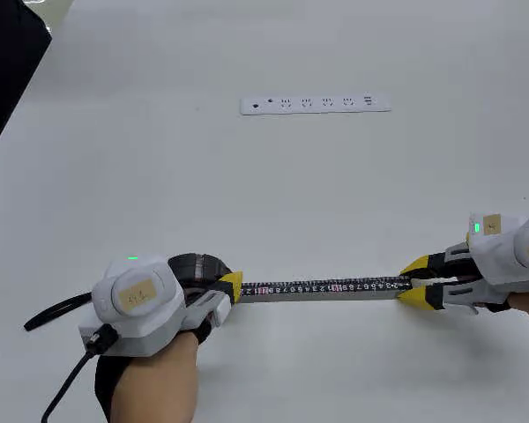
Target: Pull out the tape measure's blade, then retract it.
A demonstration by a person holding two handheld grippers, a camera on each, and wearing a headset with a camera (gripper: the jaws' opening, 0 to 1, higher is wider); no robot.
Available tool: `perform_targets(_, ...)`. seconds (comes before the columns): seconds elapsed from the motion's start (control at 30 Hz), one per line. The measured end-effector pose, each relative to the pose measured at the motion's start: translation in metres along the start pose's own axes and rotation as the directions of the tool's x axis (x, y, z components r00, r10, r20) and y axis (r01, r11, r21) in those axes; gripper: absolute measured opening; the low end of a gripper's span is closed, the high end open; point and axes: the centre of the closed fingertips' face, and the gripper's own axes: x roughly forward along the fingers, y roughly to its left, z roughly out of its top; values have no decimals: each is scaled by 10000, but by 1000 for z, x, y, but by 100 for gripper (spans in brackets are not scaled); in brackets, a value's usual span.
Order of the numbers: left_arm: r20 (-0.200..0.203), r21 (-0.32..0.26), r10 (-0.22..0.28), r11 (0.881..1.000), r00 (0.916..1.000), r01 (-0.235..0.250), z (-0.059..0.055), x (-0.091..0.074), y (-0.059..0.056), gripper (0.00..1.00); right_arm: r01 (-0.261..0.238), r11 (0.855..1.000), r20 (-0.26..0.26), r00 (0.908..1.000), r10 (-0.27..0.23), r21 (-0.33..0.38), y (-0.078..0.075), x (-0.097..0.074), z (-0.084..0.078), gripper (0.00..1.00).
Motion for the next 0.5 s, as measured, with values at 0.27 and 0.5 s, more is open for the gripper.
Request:
perform_targets(0.27, -72, 1, -41, 10000, 10000, 41, -1, 1, 0, 62, -126, 9995, -37, 9999, 125, -285, -1, -1, -1, 15)
perform_targets(0.5, -129, 6, -12, 10000, 9999, 12, -1, 1, 1, 61, -132, 9988, -192, 9997, 123, -480, -1, 0, -1, 13)
